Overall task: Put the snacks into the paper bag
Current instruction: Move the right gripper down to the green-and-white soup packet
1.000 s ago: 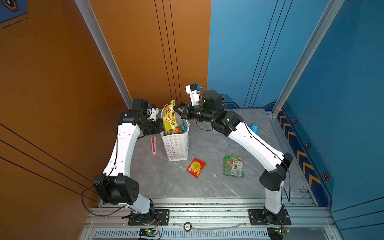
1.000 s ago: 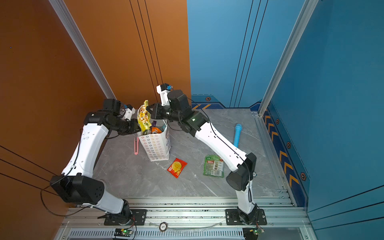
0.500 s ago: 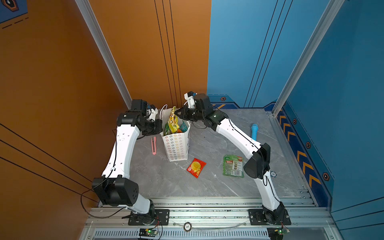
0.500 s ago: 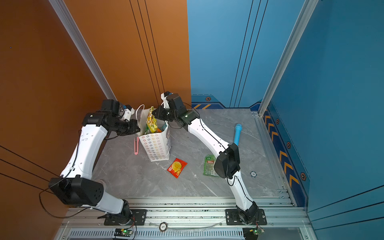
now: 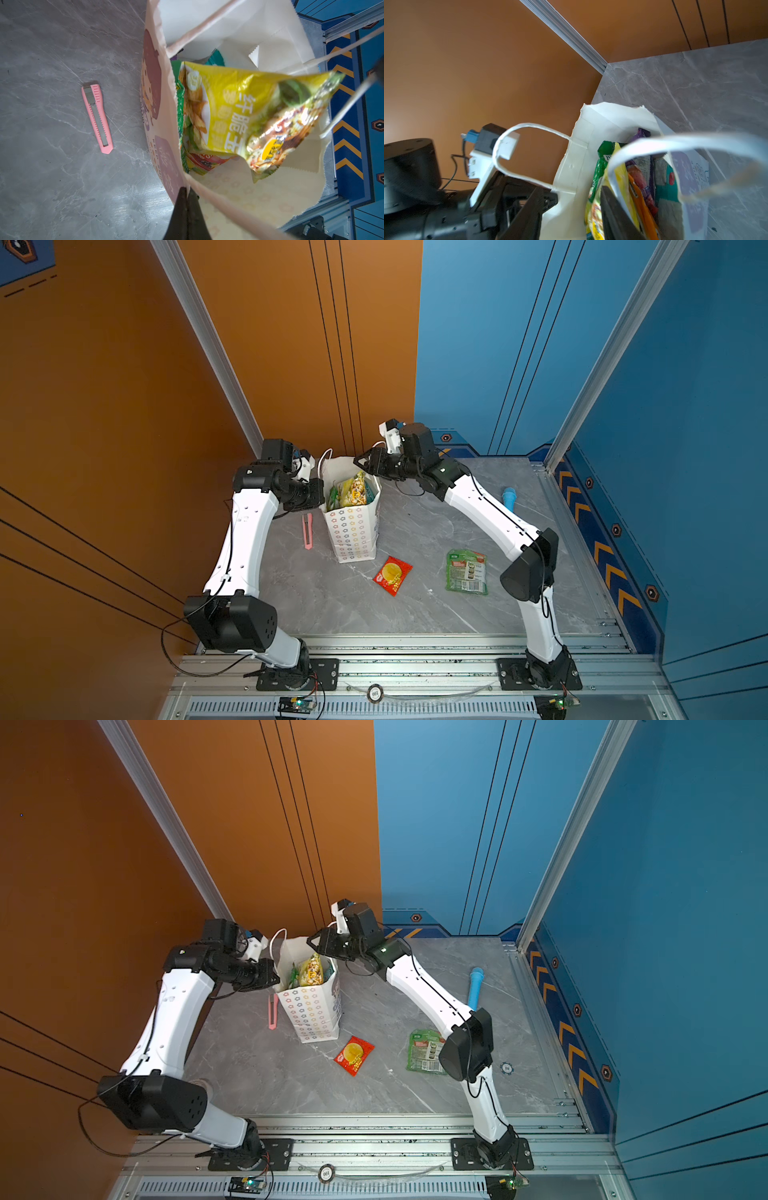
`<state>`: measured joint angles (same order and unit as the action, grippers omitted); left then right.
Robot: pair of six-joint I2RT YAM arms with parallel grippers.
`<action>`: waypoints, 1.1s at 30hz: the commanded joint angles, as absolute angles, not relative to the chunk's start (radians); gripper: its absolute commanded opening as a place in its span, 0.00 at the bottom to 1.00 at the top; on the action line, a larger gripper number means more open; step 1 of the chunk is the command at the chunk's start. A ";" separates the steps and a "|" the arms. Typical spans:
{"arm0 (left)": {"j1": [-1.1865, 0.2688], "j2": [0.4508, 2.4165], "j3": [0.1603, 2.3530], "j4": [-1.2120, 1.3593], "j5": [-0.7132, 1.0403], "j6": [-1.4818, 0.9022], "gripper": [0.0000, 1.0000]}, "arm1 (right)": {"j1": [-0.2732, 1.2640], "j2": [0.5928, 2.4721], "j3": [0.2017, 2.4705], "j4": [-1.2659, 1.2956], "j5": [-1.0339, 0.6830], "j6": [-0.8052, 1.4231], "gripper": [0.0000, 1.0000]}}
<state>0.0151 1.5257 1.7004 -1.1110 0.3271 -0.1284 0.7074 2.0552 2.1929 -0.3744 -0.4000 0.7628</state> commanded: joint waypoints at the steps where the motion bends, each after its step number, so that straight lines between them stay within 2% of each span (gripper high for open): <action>1: 0.025 1.501 1.710 -1.094 0.379 -0.115 0.00 | 0.678 1.908 2.128 -0.347 -0.356 0.714 0.48; 9: 0.025 1.506 1.710 -1.094 0.380 -0.116 0.00 | 0.649 1.676 1.854 -0.362 -0.254 0.646 0.49; 15: 0.025 1.503 1.704 -1.085 0.384 -0.117 0.00 | 0.581 1.442 1.464 -0.392 -0.144 0.635 0.52; 22: 0.028 1.492 1.689 -1.075 0.384 -0.118 0.00 | 0.478 1.165 1.010 -0.485 0.009 0.689 0.69; 28: 0.029 1.480 1.682 -1.075 0.385 -0.125 0.00 | 0.347 1.005 0.758 -0.520 -0.006 0.763 0.71; 33: 0.029 1.476 1.680 -1.074 0.385 -0.128 0.00 | 0.280 0.980 0.668 -0.525 -0.062 0.767 0.68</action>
<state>0.0254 1.5181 1.6821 -1.0992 0.3428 -0.1287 0.2943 0.9882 0.6987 -0.4984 -0.0334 0.7444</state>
